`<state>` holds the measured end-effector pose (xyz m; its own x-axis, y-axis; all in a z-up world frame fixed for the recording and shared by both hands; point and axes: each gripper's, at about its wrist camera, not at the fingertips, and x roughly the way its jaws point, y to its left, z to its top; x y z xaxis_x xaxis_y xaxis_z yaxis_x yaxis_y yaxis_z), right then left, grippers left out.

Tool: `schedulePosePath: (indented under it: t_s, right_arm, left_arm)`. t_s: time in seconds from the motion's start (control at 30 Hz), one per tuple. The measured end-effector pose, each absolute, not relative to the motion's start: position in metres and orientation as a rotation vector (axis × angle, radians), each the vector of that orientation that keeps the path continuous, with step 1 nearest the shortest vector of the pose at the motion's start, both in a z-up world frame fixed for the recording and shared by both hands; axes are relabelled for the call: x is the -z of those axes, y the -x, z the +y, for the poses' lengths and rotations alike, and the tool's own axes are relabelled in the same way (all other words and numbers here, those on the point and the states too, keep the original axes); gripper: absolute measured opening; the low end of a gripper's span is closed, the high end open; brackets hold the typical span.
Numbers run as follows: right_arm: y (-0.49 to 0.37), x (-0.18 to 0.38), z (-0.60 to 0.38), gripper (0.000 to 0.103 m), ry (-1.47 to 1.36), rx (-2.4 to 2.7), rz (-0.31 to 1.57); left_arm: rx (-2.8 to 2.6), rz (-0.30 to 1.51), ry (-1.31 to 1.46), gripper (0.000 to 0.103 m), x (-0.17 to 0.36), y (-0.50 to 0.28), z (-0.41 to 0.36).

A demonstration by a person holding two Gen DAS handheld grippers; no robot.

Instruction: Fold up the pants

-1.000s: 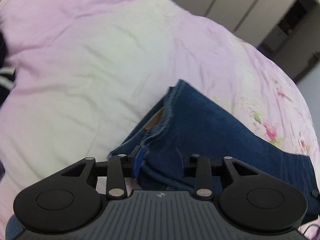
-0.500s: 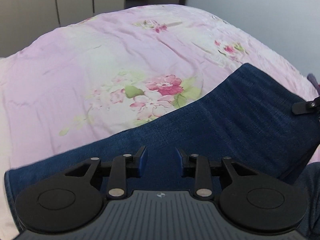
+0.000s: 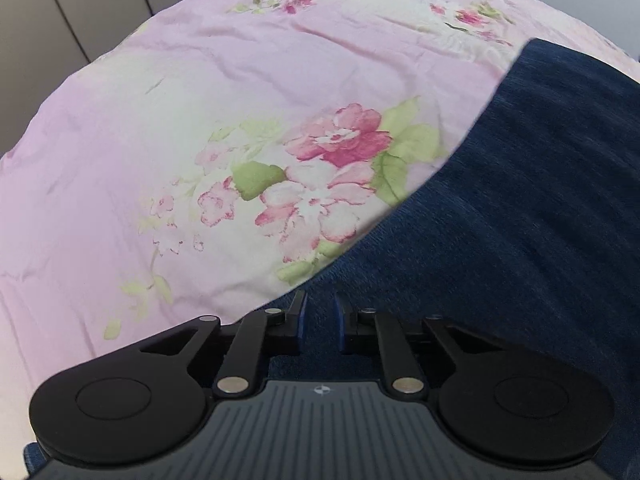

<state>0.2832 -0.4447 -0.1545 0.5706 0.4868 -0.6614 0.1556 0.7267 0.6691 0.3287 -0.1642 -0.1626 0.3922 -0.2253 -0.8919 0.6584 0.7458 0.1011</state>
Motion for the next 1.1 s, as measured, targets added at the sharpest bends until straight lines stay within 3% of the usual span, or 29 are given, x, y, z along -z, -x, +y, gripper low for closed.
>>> schedulePosePath:
  t_s: [0.23,0.37,0.67,0.9,1.1]
  right_arm:
    - [-0.273,0.158,-0.445,0.005,-0.811,-0.203,0.935]
    - [-0.269,0.158,-0.441,0.005,-0.812,-0.195,0.927]
    - [-0.261,0.153,-0.434,0.005,-0.825,-0.200,0.915]
    - [-0.256,0.150,-0.427,0.005,-0.812,-0.204,0.904]
    - [-0.251,0.150,-0.430,0.005,-0.815,-0.199,0.916]
  left_arm:
    - [0.925,1.067,-0.653,0.017,0.154,-0.244,-0.163]
    - [0.934,1.066,-0.771,0.007,0.182,-0.216,-0.173]
    - [1.035,1.070,-0.815,0.008,0.156,-0.180,-0.169]
    - [1.019,1.073,-0.862,0.000,0.190,-0.146,-0.178]
    - [1.025,1.081,-0.782,0.002,0.168,-0.140,-0.164]
